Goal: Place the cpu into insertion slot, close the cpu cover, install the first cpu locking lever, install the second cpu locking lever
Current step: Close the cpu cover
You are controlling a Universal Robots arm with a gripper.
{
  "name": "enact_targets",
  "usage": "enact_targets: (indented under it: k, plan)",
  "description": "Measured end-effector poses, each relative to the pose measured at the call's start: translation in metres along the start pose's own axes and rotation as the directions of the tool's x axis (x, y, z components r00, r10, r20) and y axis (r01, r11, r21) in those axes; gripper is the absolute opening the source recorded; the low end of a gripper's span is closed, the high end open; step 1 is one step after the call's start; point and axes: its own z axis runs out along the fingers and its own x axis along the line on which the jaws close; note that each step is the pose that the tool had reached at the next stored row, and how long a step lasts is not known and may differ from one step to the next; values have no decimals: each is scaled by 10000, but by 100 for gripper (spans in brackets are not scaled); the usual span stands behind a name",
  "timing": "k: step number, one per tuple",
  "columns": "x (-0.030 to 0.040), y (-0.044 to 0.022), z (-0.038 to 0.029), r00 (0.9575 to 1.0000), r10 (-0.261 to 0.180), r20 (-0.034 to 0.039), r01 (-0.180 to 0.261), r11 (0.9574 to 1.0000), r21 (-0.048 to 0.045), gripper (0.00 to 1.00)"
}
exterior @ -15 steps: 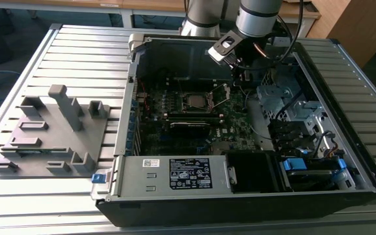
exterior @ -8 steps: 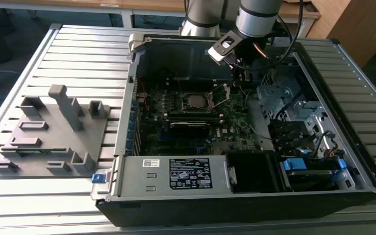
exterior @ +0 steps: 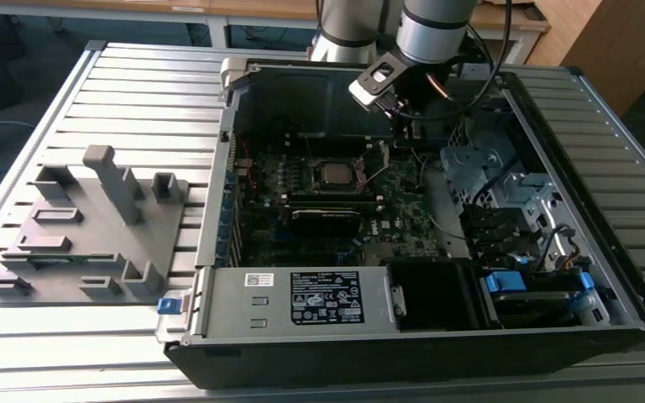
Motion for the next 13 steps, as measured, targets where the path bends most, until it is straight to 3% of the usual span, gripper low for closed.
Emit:
enact_targets:
  k: [13]
  plan:
    - [-3,-253,3,10000,-1,0,1,10000,-27,10]
